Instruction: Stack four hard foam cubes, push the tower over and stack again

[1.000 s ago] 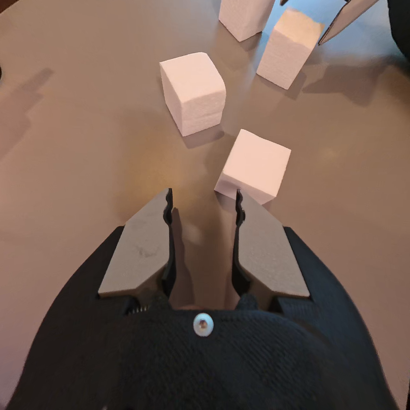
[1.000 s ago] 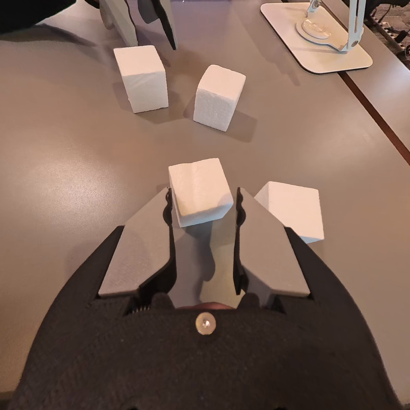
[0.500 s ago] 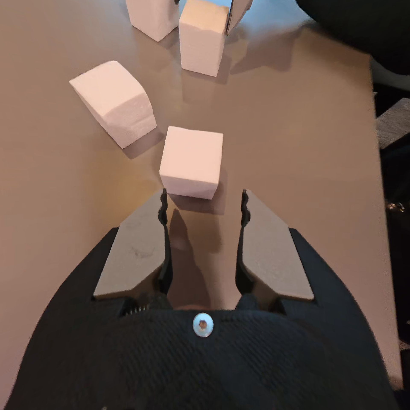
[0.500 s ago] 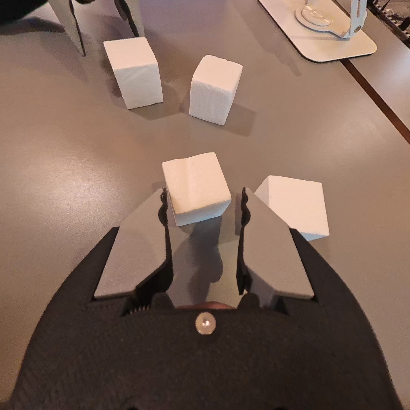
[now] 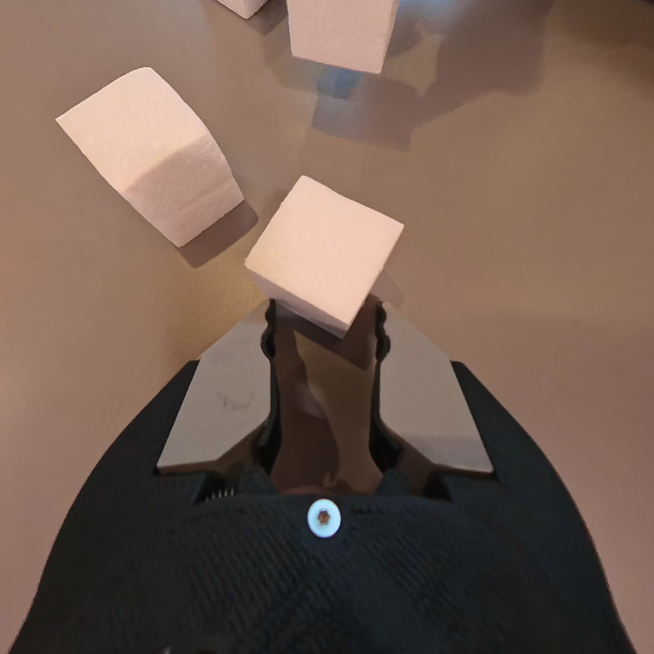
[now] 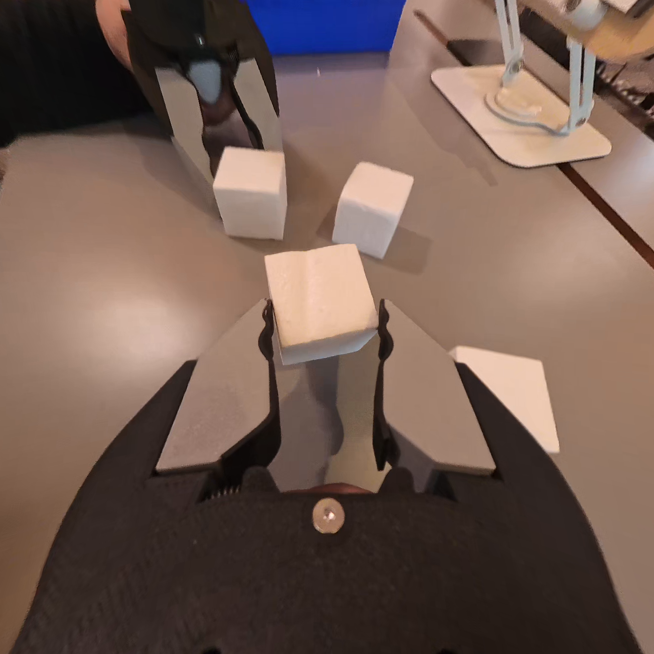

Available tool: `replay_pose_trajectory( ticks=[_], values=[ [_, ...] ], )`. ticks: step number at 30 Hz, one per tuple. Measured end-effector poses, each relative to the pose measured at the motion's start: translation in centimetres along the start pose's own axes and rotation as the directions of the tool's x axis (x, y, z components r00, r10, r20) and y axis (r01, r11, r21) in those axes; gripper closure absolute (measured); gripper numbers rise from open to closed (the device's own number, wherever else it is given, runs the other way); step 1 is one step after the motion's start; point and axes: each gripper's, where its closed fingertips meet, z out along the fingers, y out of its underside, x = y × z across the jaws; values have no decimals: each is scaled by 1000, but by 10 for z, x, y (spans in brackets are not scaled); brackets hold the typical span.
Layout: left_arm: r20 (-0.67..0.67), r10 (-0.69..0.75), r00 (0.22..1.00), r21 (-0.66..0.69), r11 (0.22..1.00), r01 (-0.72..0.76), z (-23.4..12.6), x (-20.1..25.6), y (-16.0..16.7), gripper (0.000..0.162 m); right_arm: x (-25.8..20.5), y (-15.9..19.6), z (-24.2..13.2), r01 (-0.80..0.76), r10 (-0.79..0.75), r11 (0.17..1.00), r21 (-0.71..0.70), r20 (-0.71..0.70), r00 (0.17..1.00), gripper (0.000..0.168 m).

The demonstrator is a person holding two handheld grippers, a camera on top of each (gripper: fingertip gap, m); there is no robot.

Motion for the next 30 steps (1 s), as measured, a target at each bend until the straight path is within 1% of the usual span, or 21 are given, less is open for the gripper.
replay_pose_trajectory(
  ticks=[3,6,8,12,15,17,21,26,30],
  values=[
    [7,1,1000,-12,1000,-1,-1,0,1,111,3,-17,8,-9,11,999,48,-53,999,111],
    [-52,2,999,-38,999,-4,-5,13,3,117,5,-27,16,-30,37,997,68,-96,995,111],
    [-72,25,997,-37,999,-27,-9,19,3,117,2,-30,20,-16,23,998,66,-102,995,111],
    [-92,22,996,-15,1000,-23,-16,21,1,117,-1,-31,24,-14,20,998,65,-97,995,111],
    [-146,8,989,-25,1000,-11,-15,29,4,111,-5,-36,24,-49,55,993,105,-55,997,111],
    [-168,23,986,-42,999,-30,-13,35,6,111,-9,-42,24,-73,77,988,137,-24,997,111],
    [-186,55,981,-57,996,-66,-11,43,8,110,-9,-41,25,-58,63,991,125,-38,997,111],
    [-166,42,985,-44,998,-50,-17,36,8,110,-10,-44,25,-78,82,987,144,-23,996,111],
    [-81,8,997,-18,1000,-10,-35,12,11,106,-17,-51,31,-86,86,982,171,4,996,111]
  ],
)
